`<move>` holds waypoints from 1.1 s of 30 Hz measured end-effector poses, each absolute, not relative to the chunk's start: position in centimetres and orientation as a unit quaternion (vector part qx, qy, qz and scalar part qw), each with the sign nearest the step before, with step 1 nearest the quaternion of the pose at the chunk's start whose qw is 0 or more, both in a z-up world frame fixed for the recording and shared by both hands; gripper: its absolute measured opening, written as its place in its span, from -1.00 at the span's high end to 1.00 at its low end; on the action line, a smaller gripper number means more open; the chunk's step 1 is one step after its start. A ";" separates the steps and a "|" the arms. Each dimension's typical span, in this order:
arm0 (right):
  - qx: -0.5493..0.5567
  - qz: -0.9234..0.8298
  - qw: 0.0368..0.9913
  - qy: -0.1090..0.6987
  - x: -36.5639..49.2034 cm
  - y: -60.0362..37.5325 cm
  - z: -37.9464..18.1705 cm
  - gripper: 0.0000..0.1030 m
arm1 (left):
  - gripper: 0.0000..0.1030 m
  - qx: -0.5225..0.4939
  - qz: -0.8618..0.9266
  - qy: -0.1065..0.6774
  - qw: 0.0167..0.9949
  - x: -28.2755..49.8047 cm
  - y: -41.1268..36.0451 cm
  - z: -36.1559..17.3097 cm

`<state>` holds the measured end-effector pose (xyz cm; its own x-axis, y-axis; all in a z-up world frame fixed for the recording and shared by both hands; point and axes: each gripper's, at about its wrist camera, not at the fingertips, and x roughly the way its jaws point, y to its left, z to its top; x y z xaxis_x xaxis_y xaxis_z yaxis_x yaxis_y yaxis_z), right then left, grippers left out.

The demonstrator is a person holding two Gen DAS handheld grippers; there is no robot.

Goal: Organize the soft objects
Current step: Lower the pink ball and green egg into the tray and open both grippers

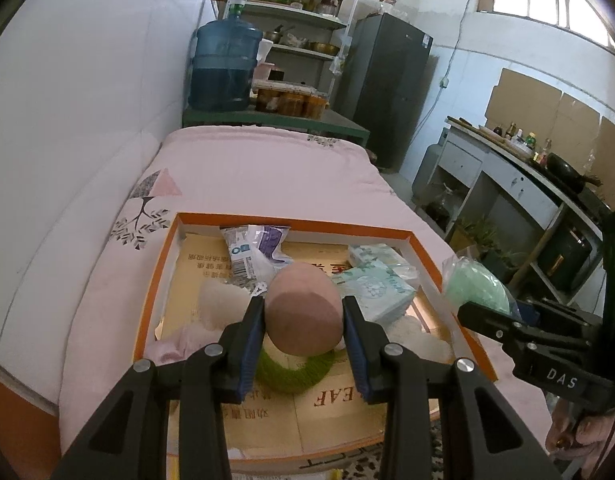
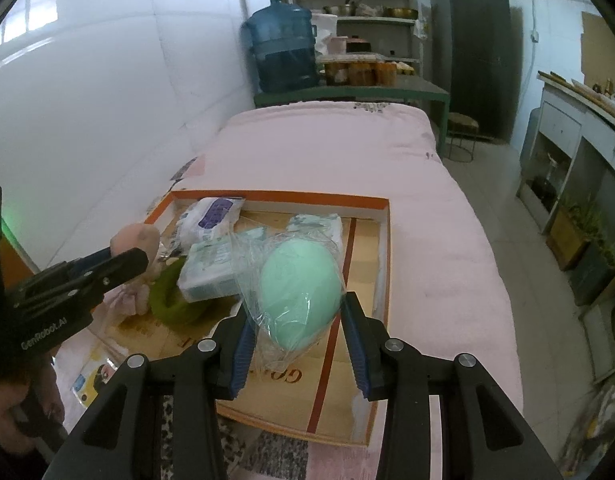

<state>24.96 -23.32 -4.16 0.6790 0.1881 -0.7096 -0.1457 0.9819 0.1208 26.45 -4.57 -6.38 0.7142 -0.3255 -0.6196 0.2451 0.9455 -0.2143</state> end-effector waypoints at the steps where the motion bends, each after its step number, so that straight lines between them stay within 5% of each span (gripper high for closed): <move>1: 0.027 0.091 0.915 0.391 25.2 -23.4 -4.3 0.18 | 0.25 -0.058 -0.154 0.346 0.924 26.6 -4.5 -6.5; 33: 0.031 0.088 0.901 0.423 28.8 -23.5 -8.4 0.16 | 0.25 -0.057 -0.149 0.386 0.909 29.0 -4.8 -9.9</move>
<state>28.77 -23.46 -8.42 0.6264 0.1846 -0.7573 -0.1320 0.9826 0.1303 29.05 -4.80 -9.90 0.6575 -0.3158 -0.6841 0.2275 0.9488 -0.2193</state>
